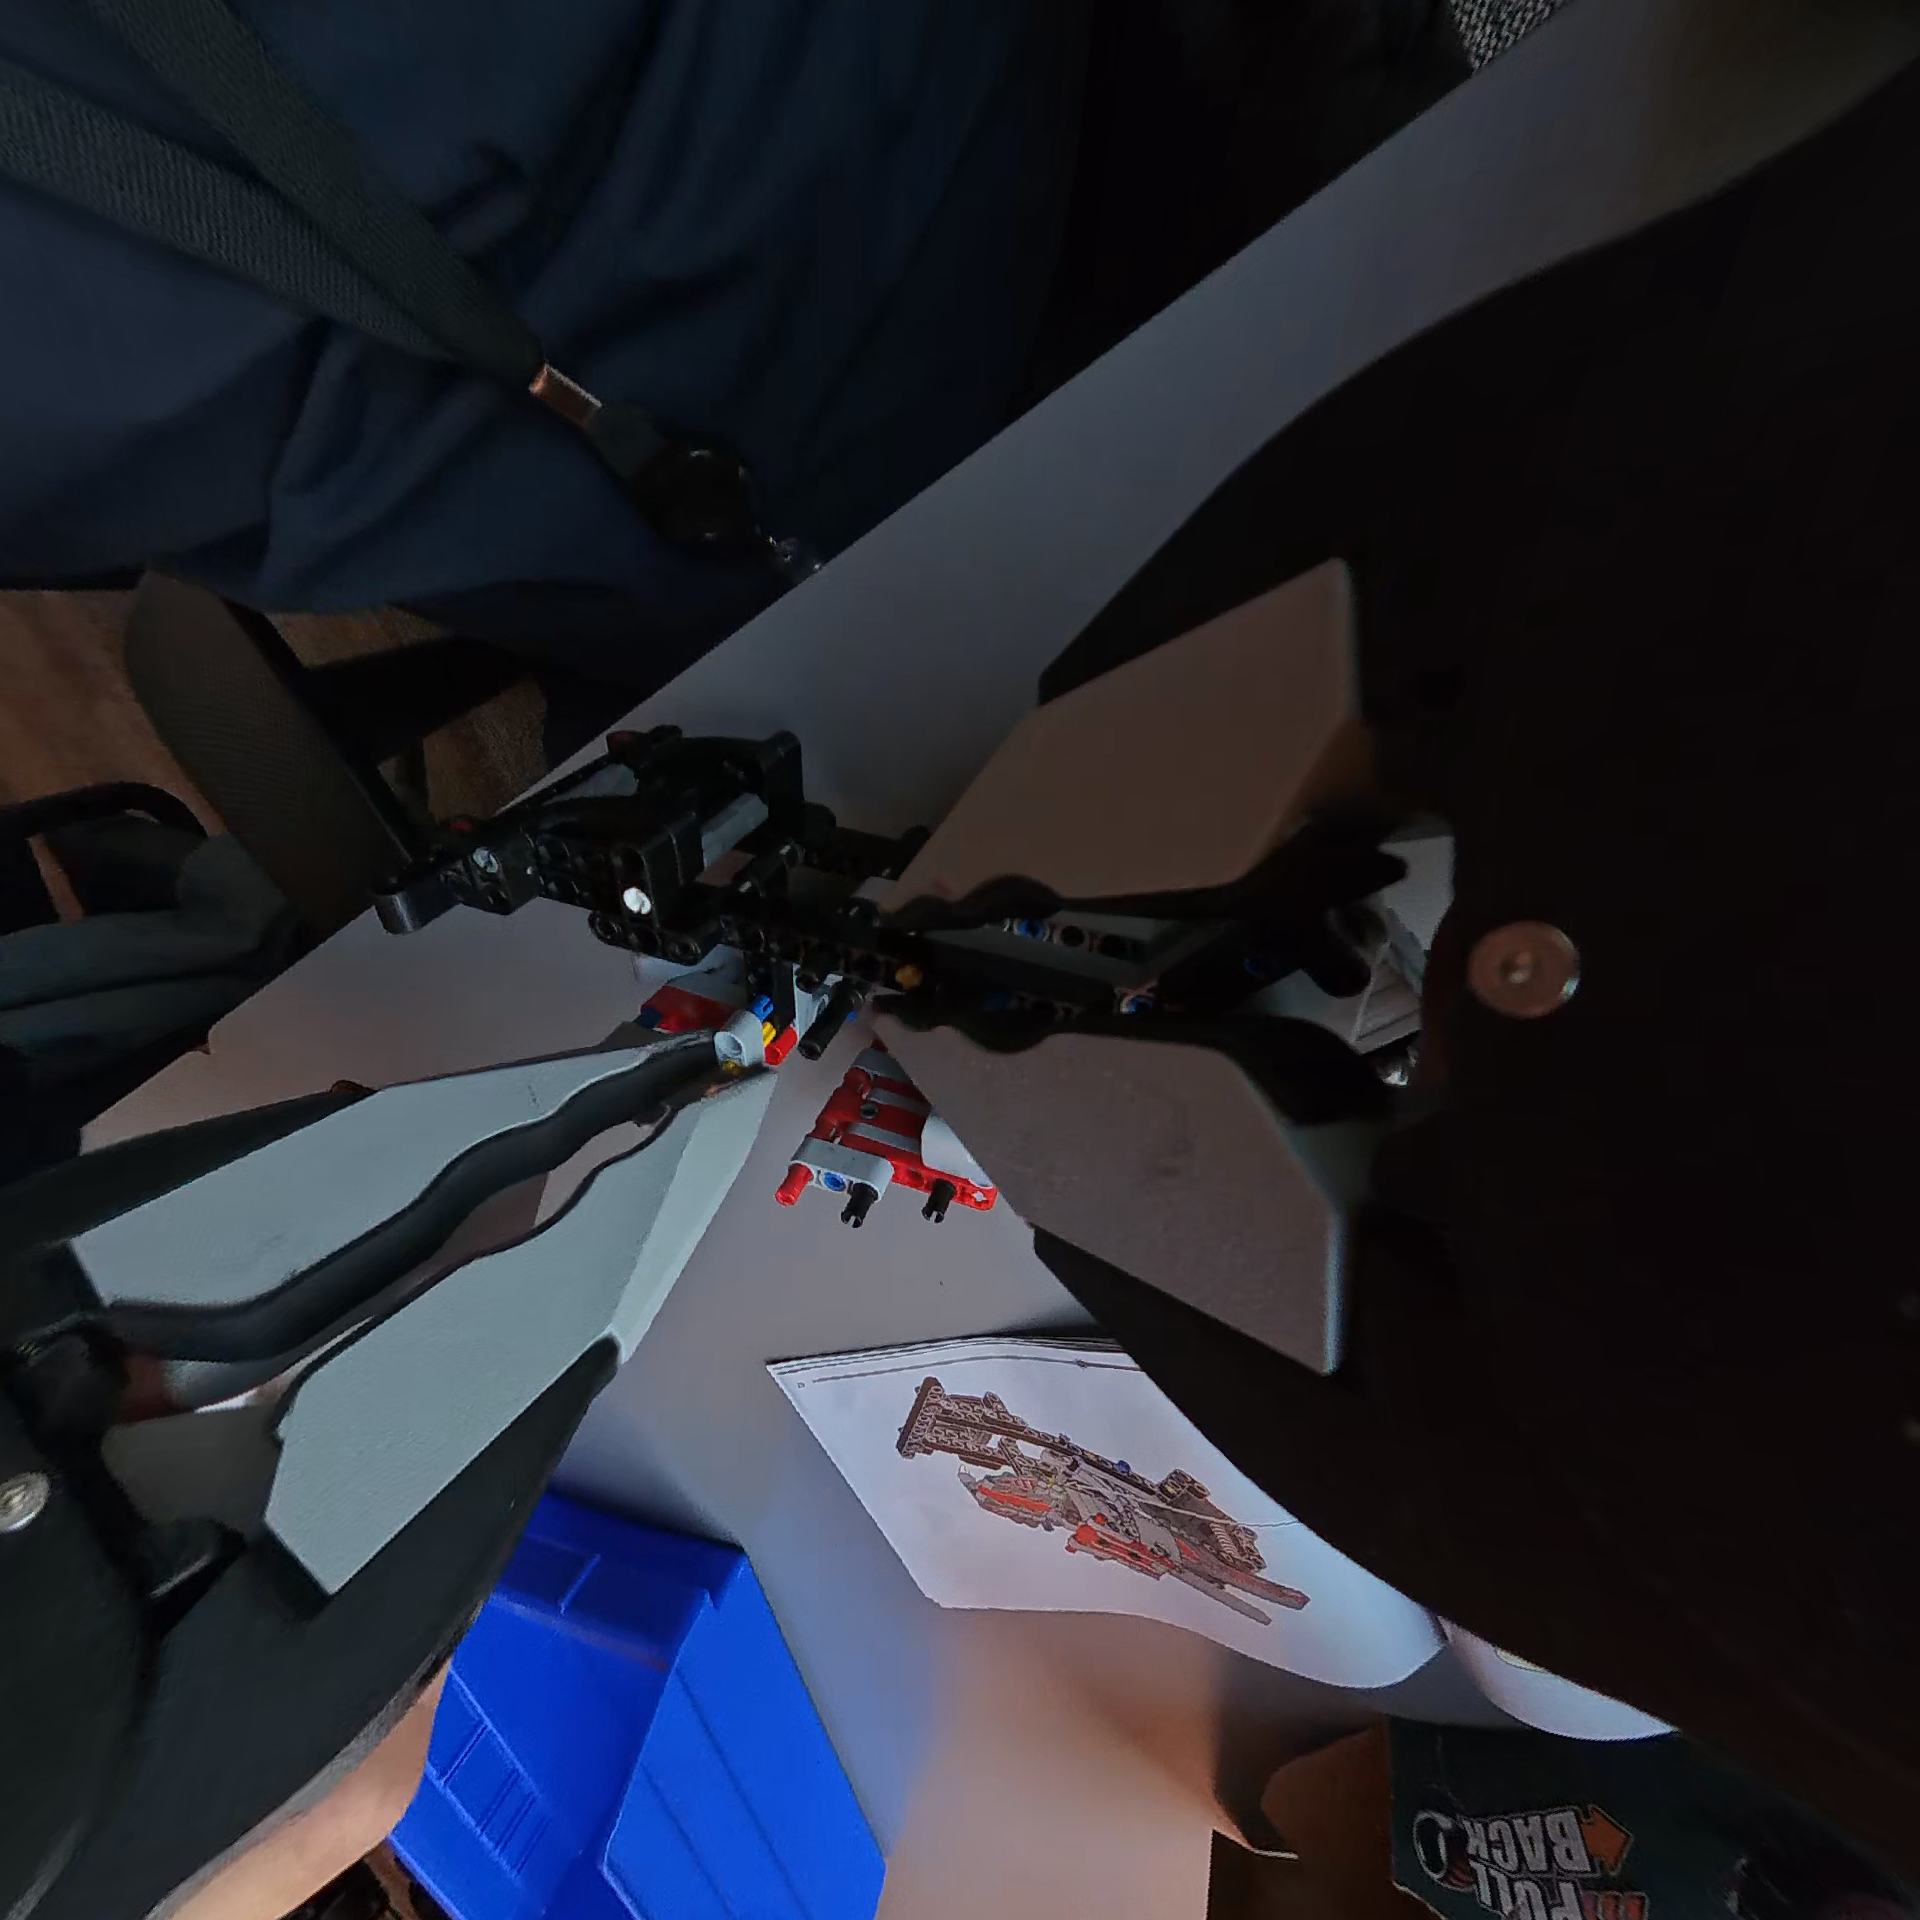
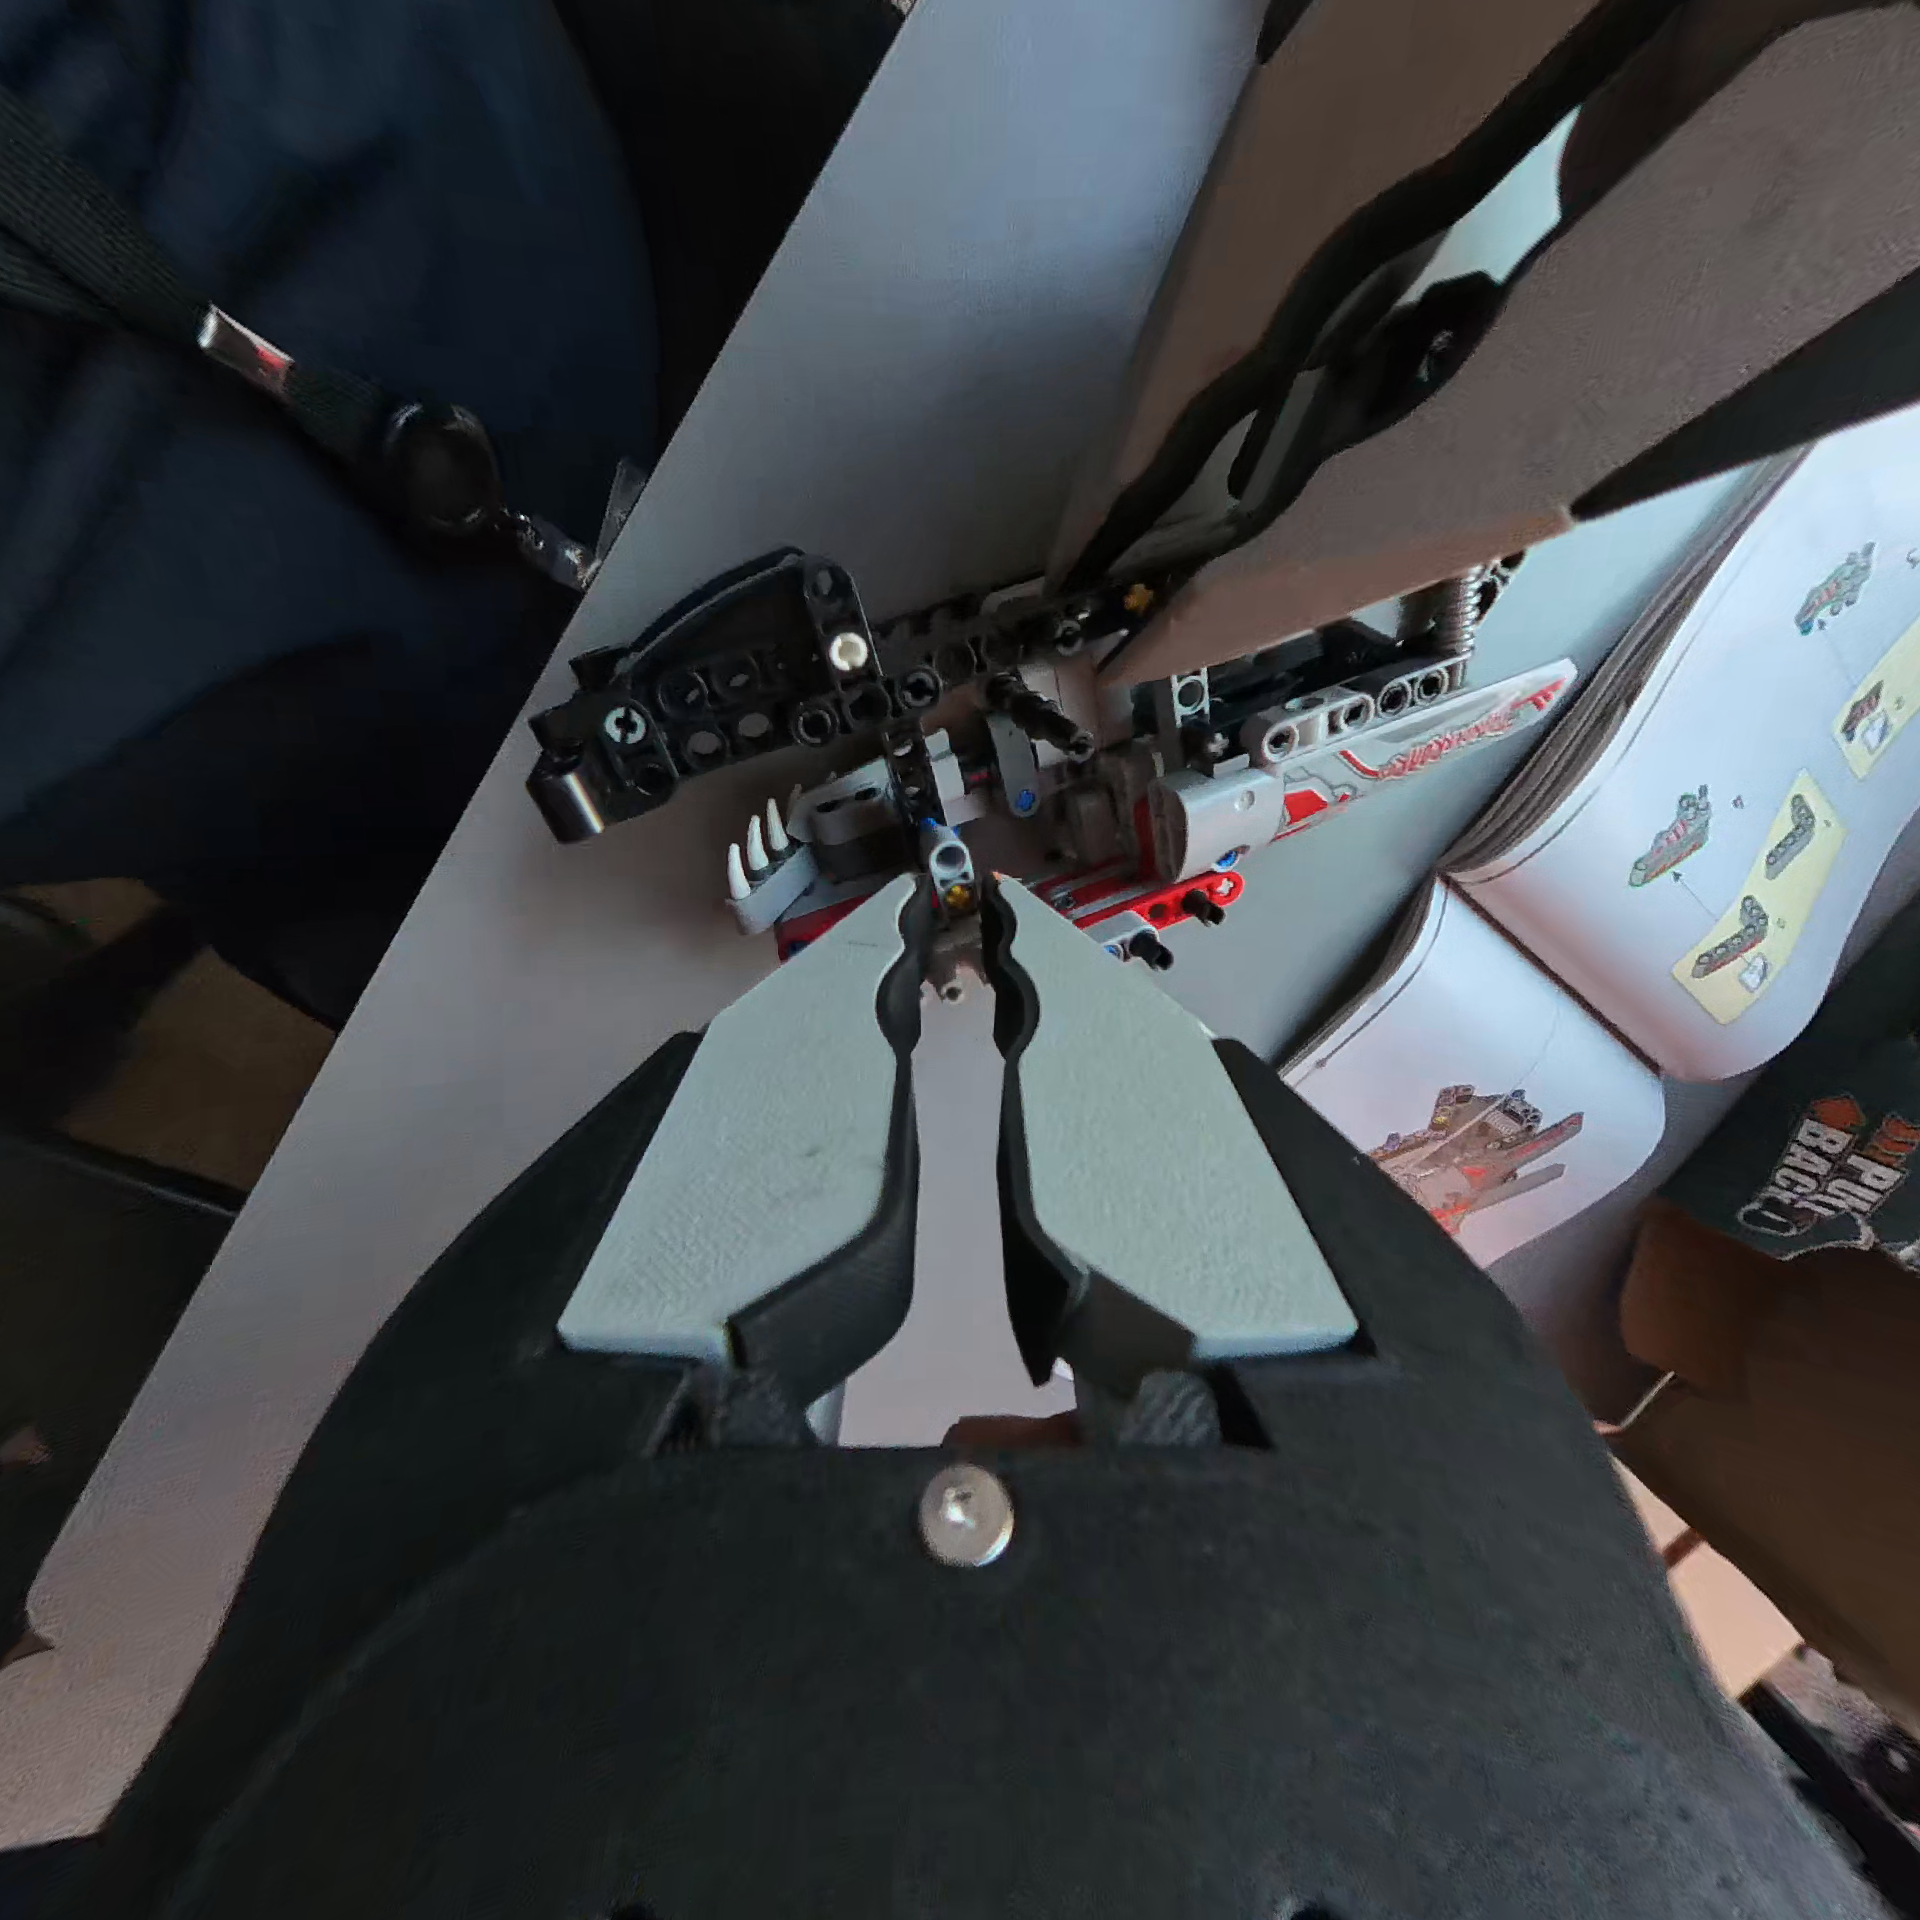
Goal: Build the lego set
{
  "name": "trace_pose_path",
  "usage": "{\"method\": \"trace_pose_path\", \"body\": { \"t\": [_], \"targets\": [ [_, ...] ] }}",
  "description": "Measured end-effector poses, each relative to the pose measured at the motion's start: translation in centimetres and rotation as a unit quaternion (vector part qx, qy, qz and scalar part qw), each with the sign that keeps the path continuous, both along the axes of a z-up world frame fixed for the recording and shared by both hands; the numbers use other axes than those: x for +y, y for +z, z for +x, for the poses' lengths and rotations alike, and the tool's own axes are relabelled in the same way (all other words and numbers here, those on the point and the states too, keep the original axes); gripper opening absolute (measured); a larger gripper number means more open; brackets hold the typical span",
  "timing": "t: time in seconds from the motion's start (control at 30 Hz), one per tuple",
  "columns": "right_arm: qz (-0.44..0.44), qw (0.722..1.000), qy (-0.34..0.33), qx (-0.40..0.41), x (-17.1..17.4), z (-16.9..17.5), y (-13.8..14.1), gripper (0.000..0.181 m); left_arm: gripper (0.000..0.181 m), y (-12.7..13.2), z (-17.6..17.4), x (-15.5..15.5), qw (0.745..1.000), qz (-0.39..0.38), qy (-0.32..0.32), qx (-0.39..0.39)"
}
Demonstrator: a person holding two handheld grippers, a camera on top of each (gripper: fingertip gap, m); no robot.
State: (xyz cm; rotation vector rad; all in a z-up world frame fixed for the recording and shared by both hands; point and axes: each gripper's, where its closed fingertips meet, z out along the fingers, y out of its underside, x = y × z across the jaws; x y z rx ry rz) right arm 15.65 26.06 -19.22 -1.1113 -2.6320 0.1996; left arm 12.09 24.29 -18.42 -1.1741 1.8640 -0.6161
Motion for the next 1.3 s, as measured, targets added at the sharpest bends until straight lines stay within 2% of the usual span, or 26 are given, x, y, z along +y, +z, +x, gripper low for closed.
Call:
{"method": "trace_pose_path", "body": {
  "t": [0.4, 0.8, 0.97, 1.1, 1.3],
  "targets": [
    [0.034, 0.997, 0.062, -0.01, -0.3, 0.3, -0.6, 0.005, 0.01, 0.0, 0.2, -0.1, 1.0, 0.005, -0.001, -0.002],
    [0.065, 0.986, 0.137, -0.072, -0.9, 0.3, -0.9, 0.004, 0.01, -0.1, 0.2, -0.5, 1.0, 0.003, -0.006, 0.004],
    [0.048, 0.988, 0.124, -0.083, -0.9, 0.3, -1.0, 0.005, 0.01, -0.1, 0.2, -0.5, 1.0, 0.0, -0.005, 0.004],
    [0.039, 0.991, 0.112, -0.061, -1.0, 0.2, -1.1, 0.004, 0.01, -0.1, 0.2, -0.5, 1.0, 0.005, -0.003, 0.006],
    [-0.006, 0.998, 0.051, -0.034, -1.1, 0.0, -0.8, 0.006, 0.01, 0.0, 0.0, -0.5, 1.0, 0.016, -0.006, 0.008]
  ]
}}
